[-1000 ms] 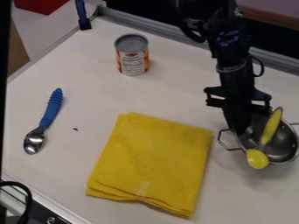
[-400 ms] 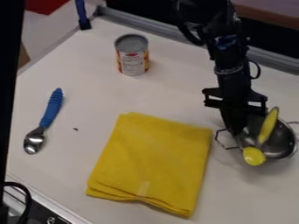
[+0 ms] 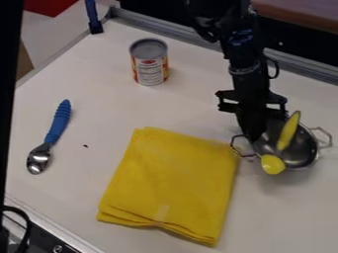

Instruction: Move the pot in the right side of the table

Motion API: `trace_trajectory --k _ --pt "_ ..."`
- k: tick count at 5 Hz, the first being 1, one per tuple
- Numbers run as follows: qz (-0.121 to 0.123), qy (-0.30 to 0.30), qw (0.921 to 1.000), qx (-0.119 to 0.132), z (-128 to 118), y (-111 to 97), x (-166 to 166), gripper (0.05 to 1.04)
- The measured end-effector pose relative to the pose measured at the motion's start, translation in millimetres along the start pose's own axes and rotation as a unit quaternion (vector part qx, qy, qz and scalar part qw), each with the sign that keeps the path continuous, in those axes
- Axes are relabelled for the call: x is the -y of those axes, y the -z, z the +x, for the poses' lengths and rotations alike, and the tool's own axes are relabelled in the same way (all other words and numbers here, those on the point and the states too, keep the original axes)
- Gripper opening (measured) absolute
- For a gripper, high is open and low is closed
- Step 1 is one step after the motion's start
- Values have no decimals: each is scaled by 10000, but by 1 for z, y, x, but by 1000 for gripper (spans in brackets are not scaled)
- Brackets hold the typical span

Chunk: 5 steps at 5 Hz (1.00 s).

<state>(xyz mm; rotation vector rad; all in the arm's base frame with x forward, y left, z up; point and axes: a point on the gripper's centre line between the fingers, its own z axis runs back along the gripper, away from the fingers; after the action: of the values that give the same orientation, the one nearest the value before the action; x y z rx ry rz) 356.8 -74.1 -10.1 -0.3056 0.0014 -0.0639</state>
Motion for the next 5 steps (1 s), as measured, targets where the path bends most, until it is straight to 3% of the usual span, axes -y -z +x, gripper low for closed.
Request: trace_trajectory --k 1,4,5 --pt "115 -101 9999 -31 1 3 -7 230" --pt "81 -379 9990 -210 -8 -5 -18 994" --pt "194 -556 9978 289 -5 -33 -20 1001"
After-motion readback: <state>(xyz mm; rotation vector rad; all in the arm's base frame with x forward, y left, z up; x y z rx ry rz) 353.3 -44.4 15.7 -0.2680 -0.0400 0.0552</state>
